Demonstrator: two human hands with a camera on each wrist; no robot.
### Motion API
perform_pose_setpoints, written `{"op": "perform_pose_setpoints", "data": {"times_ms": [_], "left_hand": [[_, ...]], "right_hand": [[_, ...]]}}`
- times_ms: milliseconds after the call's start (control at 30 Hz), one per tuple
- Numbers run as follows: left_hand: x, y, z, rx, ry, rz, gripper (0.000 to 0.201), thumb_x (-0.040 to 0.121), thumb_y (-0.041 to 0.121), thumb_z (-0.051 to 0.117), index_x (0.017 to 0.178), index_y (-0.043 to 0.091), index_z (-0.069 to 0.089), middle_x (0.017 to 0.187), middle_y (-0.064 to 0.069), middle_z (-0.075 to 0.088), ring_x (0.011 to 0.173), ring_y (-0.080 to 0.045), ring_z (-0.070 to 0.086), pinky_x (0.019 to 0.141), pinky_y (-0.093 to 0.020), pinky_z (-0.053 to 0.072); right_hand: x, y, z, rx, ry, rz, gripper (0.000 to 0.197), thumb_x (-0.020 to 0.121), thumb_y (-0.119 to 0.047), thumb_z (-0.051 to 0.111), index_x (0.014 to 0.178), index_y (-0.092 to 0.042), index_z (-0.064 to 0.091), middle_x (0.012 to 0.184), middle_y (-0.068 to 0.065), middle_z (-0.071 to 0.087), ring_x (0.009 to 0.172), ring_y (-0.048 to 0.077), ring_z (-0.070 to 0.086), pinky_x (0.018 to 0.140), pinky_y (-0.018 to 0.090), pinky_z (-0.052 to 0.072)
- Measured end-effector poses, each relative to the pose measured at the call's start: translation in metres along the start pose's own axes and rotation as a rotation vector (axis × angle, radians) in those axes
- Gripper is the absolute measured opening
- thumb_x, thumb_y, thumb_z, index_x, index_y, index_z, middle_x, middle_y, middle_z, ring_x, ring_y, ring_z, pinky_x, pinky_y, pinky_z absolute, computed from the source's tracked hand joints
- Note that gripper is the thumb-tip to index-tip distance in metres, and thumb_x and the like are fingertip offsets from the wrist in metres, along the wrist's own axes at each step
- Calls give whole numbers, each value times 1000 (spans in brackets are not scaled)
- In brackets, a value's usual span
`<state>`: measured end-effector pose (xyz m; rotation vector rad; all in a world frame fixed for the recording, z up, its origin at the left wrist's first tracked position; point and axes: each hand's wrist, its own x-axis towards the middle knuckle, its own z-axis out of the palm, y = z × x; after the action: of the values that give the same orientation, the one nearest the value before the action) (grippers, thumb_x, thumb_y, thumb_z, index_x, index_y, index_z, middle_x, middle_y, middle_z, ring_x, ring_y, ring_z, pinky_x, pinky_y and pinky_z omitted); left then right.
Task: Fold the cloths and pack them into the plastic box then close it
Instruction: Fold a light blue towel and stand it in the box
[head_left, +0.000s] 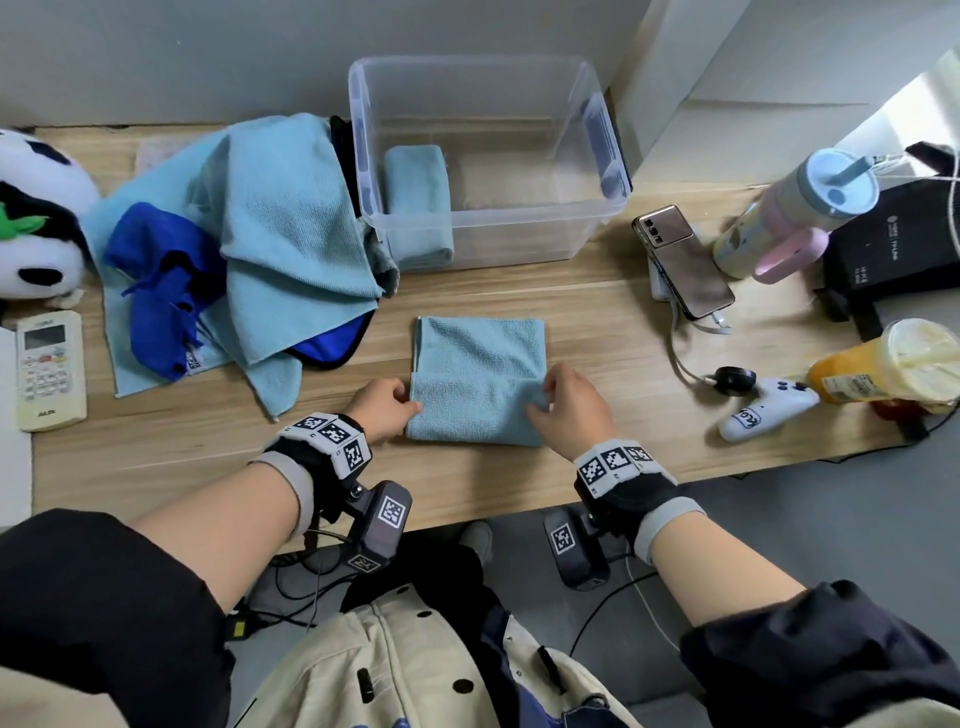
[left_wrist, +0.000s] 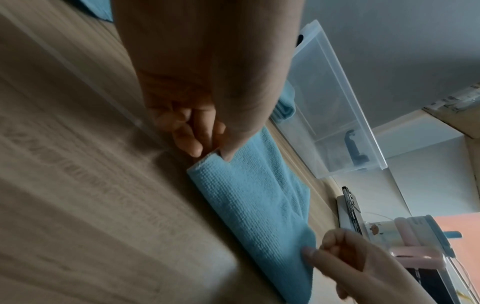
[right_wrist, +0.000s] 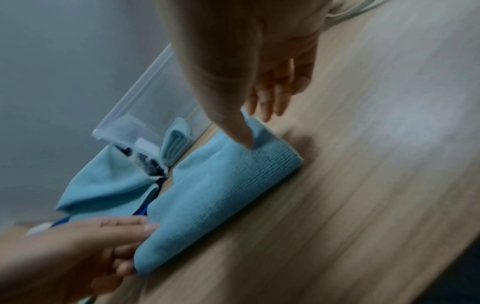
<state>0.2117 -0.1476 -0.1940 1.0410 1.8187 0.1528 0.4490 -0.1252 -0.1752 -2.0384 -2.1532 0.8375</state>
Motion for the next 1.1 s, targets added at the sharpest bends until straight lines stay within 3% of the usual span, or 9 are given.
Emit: {"op": "perform_pose_setpoints", "data": {"times_ms": [67, 167, 267, 467, 633, 700, 833, 933, 1100], "left_hand": [[-2, 3, -1, -27, -29, -14, 25, 90, 20, 58, 70, 19, 44, 64, -3, 52, 50, -16, 49, 44, -24, 32], [-4, 5, -4, -79, -104, -47, 22, 90, 18, 59, 71, 15, 48, 64, -2, 50, 49, -12, 44, 40, -21, 31], [-6, 2, -10, -183, -182, -137, 11, 89, 19, 60, 84, 14, 52, 65, 0, 49, 43, -7, 44, 31, -13, 29], [-8, -5, -24, -364, -25, -134, 9, 94, 22, 51, 96, 14, 56, 78, -2, 55, 60, -11, 47, 47, -20, 36], [-10, -7, -36, -522, 53, -145, 11, 95, 16, 47, 93, 12, 57, 76, -3, 55, 60, -12, 48, 52, -21, 35], [-10, -8, -37, -529, 56, -172, 11, 95, 17, 46, 93, 13, 57, 79, -4, 56, 61, -13, 51, 51, -22, 37], [-10, -6, -37, -581, 26, -232, 15, 95, 11, 45, 82, 13, 52, 67, -5, 48, 35, -5, 46, 37, -13, 30], [-16, 2, -34, -572, -103, -281, 8, 95, 14, 46, 94, 10, 54, 77, -9, 58, 59, -16, 56, 55, -19, 44], [-20, 22, -24, -580, -234, -282, 38, 96, 22, 47, 126, -1, 46, 121, -24, 60, 107, -33, 61, 92, -37, 49]], "right_hand": [[-2, -8, 2, -20, 32, -208, 33, 78, -39, 66, 96, -15, 52, 100, 3, 57, 95, 21, 52, 78, 33, 43], [-3, -19, 7, -163, -128, -429, 59, 71, -51, 70, 119, -22, 50, 122, -3, 51, 115, 18, 44, 97, 37, 37], [-3, -25, 15, -329, -238, -509, 62, 74, -32, 66, 131, -25, 42, 132, -5, 46, 124, 20, 39, 106, 36, 27], [5, -42, 4, -266, -401, -444, 43, 84, -29, 53, 126, -23, 51, 119, 2, 60, 112, 24, 53, 93, 35, 43], [27, -56, -10, -197, -600, -300, 44, 90, -29, 49, 132, -18, 47, 130, 7, 56, 120, 26, 49, 92, 29, 37], [38, -56, -10, -170, -568, -219, 44, 91, -29, 48, 132, -14, 43, 129, 12, 56, 117, 29, 52, 92, 33, 40], [54, -50, -4, -164, -290, -152, 38, 88, -30, 53, 121, -10, 48, 114, 14, 61, 104, 33, 57, 83, 38, 47], [61, -47, 0, -120, -228, -113, 36, 86, -30, 56, 117, -12, 55, 114, 11, 58, 107, 31, 54, 86, 36, 46], [61, -50, 2, -38, -330, 5, 38, 86, -33, 62, 118, -14, 56, 115, 8, 63, 107, 28, 57, 83, 31, 43]]}}
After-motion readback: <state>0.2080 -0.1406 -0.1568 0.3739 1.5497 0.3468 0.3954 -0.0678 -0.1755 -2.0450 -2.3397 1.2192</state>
